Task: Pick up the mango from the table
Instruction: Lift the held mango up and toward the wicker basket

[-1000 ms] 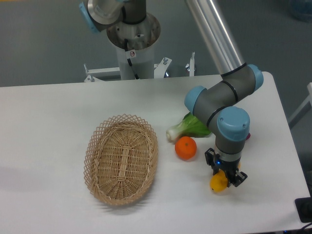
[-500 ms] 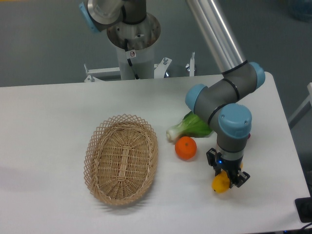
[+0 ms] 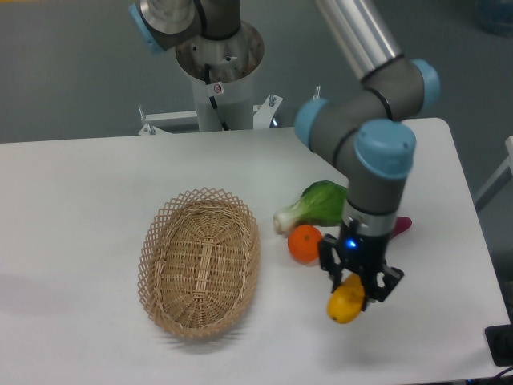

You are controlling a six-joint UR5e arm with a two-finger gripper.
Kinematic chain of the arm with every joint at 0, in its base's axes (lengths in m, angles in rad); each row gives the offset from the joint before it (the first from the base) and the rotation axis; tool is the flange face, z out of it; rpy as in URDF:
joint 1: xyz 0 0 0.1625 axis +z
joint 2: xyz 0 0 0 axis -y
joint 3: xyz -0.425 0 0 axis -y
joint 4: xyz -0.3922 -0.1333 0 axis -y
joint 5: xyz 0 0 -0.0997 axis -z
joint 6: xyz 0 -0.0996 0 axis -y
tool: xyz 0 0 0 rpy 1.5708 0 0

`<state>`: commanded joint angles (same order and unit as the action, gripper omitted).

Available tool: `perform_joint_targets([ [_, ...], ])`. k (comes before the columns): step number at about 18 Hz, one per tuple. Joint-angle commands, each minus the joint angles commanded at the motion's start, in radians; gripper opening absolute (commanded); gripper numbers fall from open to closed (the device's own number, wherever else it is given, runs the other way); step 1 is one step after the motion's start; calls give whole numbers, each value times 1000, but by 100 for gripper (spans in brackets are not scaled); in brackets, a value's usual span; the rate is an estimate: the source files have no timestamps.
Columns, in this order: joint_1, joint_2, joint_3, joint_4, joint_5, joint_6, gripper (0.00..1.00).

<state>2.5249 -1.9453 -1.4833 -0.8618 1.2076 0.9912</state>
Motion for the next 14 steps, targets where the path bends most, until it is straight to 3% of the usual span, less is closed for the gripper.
perform_joint_targets([
  [5, 25, 100, 3, -161, -23, 15, 49],
  [9, 70, 166, 5, -334, -17, 191, 49],
  [12, 90, 177, 8, -399, -8, 242, 49],
  [14, 92, 178, 11, -399, 3, 250, 49],
])
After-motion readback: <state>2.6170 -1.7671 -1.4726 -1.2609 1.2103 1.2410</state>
